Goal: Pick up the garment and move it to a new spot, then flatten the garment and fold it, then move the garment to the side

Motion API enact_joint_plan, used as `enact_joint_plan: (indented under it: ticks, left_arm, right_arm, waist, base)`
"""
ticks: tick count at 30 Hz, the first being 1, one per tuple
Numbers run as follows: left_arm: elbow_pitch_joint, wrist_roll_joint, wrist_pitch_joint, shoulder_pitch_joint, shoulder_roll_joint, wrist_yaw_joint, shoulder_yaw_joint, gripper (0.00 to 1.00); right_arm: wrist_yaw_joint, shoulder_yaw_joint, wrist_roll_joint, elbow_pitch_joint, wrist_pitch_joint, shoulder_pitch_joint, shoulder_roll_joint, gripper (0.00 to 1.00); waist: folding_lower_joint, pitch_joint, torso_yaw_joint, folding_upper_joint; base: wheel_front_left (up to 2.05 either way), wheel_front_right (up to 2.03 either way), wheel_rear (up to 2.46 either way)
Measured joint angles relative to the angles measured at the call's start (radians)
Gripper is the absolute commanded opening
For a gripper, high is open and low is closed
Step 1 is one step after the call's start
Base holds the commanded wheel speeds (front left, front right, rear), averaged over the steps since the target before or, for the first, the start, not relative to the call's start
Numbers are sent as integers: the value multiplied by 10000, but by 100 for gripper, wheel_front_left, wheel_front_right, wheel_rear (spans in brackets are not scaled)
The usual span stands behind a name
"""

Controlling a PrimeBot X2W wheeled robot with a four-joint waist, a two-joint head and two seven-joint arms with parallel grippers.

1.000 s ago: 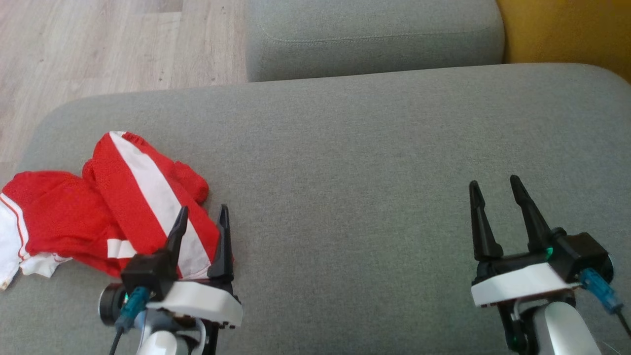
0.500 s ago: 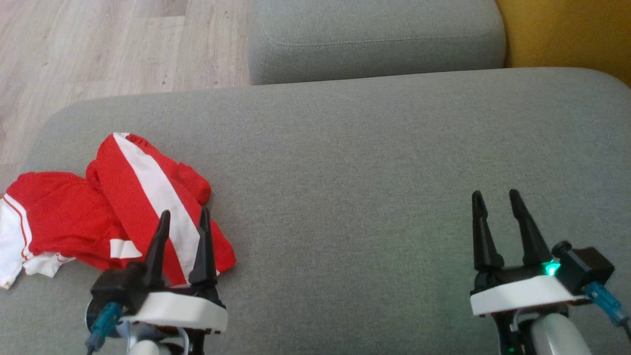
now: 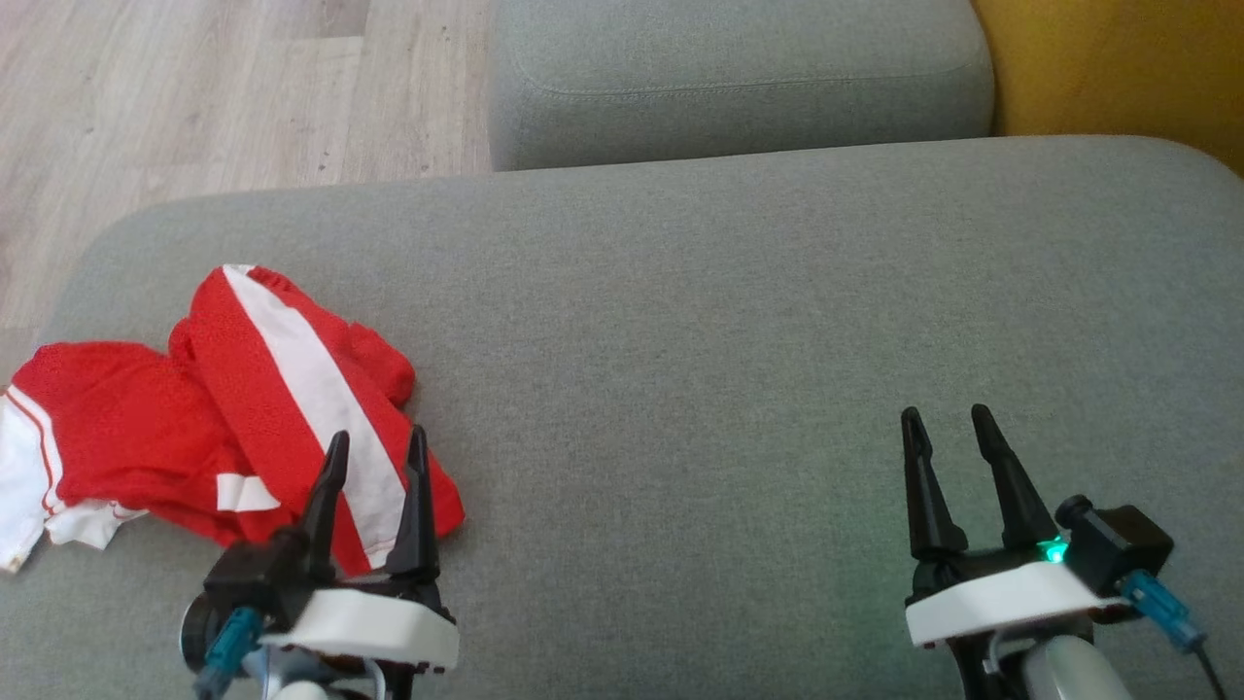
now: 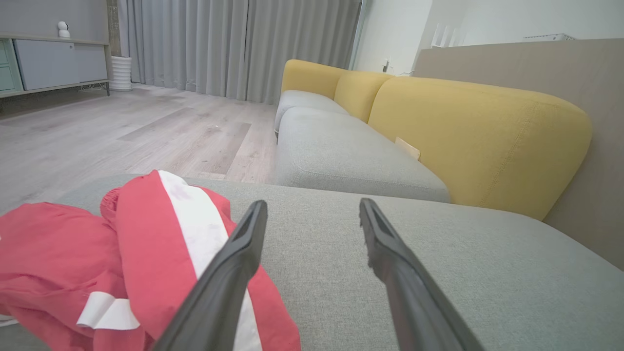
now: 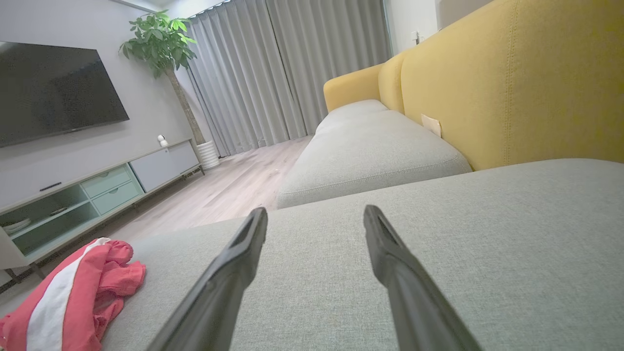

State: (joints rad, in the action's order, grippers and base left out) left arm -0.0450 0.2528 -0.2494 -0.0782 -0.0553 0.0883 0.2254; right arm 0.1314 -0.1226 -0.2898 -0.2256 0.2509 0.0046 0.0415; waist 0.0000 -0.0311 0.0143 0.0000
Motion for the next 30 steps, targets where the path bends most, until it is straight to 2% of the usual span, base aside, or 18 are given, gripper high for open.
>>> enact_joint_plan:
  ticks: [18,30]
  left_arm:
    - [4,142,0,1,0,-2,-2,100]
    - [4,119,0,2,6,88,-176,100]
  right_arm:
    - [0,-48,-98,-107,0,-1,0,100]
    - [0,-552,-249,-232,0,0,6,100]
  waist:
    - [0,-11,102,0]
    - [0,-136,1084,0]
  base:
    - [0,0,0]
    - [0,0,0]
